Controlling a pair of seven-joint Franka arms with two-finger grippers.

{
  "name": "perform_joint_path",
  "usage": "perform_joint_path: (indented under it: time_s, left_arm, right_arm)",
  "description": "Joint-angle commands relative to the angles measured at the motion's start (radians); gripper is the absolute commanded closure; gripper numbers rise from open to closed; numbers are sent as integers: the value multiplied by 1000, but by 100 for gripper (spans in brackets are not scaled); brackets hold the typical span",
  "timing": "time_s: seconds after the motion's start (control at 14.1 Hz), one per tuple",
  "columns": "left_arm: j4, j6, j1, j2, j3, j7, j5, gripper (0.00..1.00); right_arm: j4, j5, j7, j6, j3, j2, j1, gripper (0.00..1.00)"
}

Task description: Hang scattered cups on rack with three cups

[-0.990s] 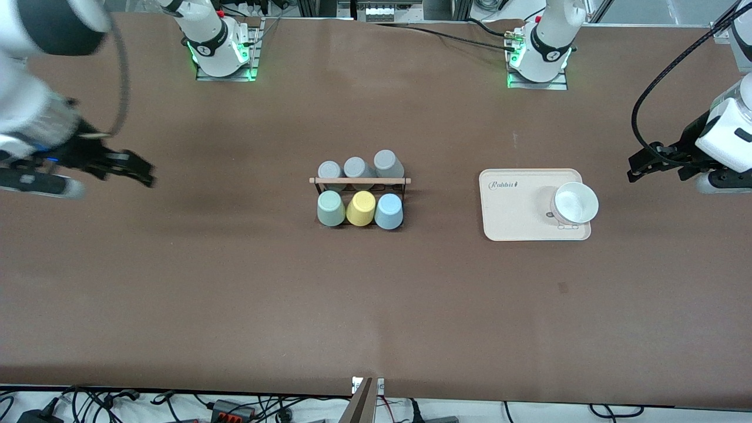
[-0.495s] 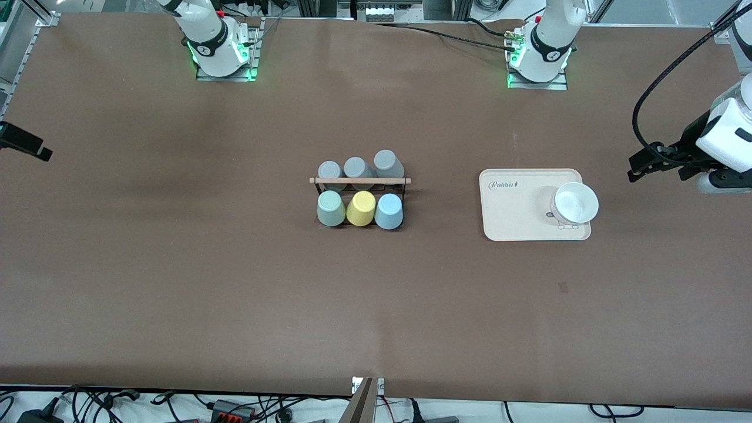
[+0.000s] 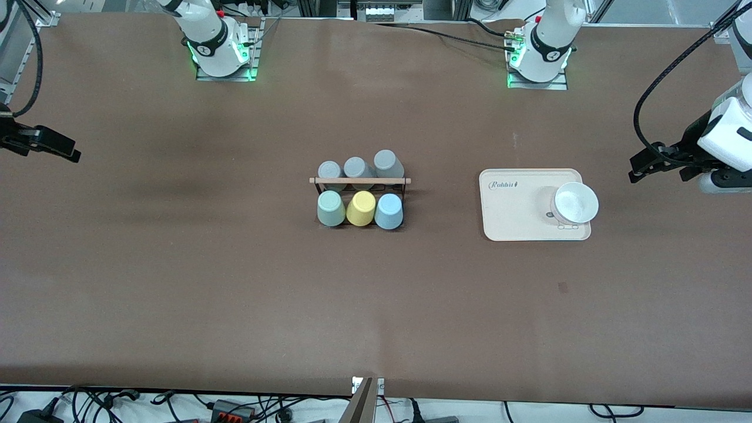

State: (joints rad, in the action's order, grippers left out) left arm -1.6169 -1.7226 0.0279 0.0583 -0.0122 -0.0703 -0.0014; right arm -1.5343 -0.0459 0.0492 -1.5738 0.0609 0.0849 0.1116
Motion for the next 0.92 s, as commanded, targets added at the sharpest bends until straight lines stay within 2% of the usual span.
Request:
perform_joint_path:
  time_s: [0.0,0.85]
  left_arm:
    - [-21,-8,-5,-23,0,21,-11,0]
    - [-20,-3,-5,-23,0,23,-5,0]
  right_arm:
    - [-18,-17,3,-17,36,-22,20,0]
    - [19,-2,23,-17,33,19,20,0]
